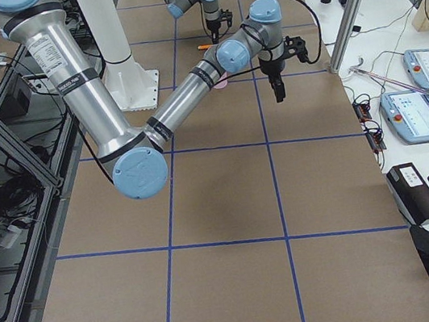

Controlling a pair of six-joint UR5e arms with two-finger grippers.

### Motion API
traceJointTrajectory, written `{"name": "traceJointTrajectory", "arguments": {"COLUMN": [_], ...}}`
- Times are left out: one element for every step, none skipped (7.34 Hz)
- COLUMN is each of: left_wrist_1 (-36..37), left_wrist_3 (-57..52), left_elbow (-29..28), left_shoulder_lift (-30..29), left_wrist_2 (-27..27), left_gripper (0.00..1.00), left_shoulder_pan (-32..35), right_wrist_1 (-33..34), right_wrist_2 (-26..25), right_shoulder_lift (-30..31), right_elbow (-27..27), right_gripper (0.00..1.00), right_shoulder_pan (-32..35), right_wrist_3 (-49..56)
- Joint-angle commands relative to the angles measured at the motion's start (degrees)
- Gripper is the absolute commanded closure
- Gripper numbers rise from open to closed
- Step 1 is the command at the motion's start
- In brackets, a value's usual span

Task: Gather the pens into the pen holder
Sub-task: 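Grasp the orange pen with the left gripper and lift it, then carry the orange pen over the pink cup and drop it inside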

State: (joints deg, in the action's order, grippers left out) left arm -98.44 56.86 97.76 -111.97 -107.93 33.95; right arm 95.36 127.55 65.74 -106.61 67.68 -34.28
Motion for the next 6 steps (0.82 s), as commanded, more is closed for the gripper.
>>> {"name": "traceJointTrajectory", "arguments": {"left_wrist_1": [0.00, 0.09, 0.18, -0.26, -4.96, -15.10], "left_wrist_3": [-0.08, -0.08, -0.17, -0.25, -0.08, 0.18], "left_elbow": [0.85, 3.73, 8.02, 12.41, 13.59, 12.47], "left_shoulder_lift": [0.00, 0.00, 0.00, -0.61, -2.79, -2.99], "left_wrist_2": [0.00, -0.09, -0.09, 0.17, 0.35, 0.44], "left_gripper": [1.00, 1.00, 1.00, 1.00, 1.00, 1.00], "left_shoulder_pan": [0.23, 0.93, 1.64, 1.64, 1.64, 1.47], "right_wrist_1": [0.00, 0.00, 0.00, 0.00, 0.00, 0.00], "right_wrist_2": [0.07, 0.16, 0.16, 0.07, 0.07, 0.07], "right_shoulder_lift": [0.00, 0.00, 0.00, 0.00, 0.26, 0.35], "right_elbow": [0.00, 0.00, 0.00, 0.17, 0.17, 0.26], "right_gripper": [0.00, 0.00, 0.00, 0.00, 0.00, 0.00], "right_shoulder_pan": [0.00, 0.09, 0.09, 0.09, 0.09, 0.09], "right_wrist_3": [0.00, 0.00, 0.00, 0.00, 0.09, 0.35]}}
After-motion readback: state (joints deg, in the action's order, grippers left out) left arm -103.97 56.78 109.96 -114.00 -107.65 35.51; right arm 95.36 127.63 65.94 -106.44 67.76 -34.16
